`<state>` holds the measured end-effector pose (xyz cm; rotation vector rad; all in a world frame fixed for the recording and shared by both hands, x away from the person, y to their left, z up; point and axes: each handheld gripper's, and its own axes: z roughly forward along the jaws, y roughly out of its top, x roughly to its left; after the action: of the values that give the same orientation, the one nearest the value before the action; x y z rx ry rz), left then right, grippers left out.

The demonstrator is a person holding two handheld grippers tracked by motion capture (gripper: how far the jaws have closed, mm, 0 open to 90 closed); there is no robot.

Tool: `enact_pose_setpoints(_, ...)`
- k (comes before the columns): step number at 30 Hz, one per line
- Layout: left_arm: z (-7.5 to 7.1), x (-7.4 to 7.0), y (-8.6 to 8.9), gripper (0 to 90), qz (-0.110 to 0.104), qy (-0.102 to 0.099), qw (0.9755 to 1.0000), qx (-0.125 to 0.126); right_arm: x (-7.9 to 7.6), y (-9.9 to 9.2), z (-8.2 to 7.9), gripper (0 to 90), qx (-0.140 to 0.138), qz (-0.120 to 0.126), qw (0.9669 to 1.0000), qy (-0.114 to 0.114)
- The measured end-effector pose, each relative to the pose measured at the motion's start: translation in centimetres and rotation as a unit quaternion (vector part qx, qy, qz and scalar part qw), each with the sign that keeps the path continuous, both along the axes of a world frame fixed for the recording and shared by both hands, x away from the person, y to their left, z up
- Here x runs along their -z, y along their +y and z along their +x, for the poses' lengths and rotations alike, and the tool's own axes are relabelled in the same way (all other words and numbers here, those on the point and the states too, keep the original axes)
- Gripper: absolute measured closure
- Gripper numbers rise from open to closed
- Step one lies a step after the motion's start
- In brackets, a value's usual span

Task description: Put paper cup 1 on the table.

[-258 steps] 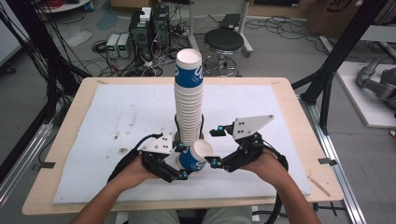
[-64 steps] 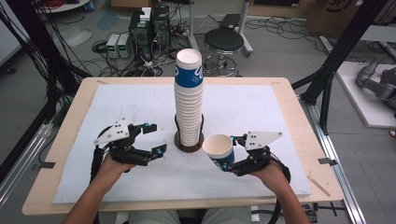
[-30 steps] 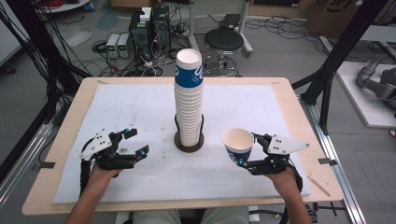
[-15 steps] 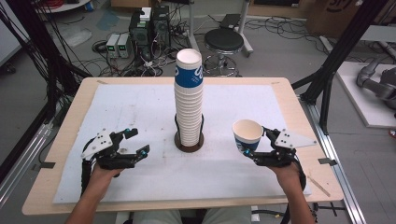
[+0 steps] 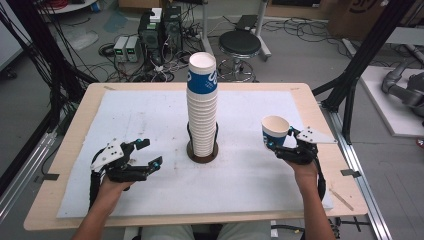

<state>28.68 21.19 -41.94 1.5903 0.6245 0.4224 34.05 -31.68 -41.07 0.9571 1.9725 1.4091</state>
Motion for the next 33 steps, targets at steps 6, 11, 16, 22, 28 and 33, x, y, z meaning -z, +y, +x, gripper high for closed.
enact_pose_setpoints(6, 0.0, 0.1, -0.1, 19.1, 0.004, 0.001, 1.0, 0.001, 1.8, -0.5, 1.1, 27.4, 0.034, -0.001, 0.999, 0.03)
enact_pose_setpoints(11, 0.0, 0.2, -0.2, 19.1, 0.003, 0.003, 1.0, 0.0, 2.9, -0.5, 1.7, 27.4, 0.046, -0.024, 0.997, 0.058)
enact_pose_setpoints(16, 0.0, 0.3, -0.2, 19.1, 0.005, 0.006, 1.0, 0.001, 3.3, -0.3, 1.9, 26.6, 0.042, -0.033, 0.9956, 0.077)
enact_pose_setpoints(22, 0.0, 0.3, -0.2, 19.1, 0.005, 0.006, 1.0, 0.0, 3.0, -0.7, 1.5, 26.8, 0.037, -0.047, 0.9946, 0.085)
enact_pose_setpoints(28, 0.1, 0.3, -0.3, 19.1, 0.005, 0.008, 1.0, 0.001, 3.5, -1.7, 0.7, 26.7, 0.038, -0.028, 0.9947, 0.092)
enact_pose_setpoints(33, 0.1, 0.3, -0.4, 19.1, 0.007, 0.008, 0.9999, 0.002, 3.5, -1.9, 0.5, 24.1, 0.033, -0.038, 0.9943, 0.094)
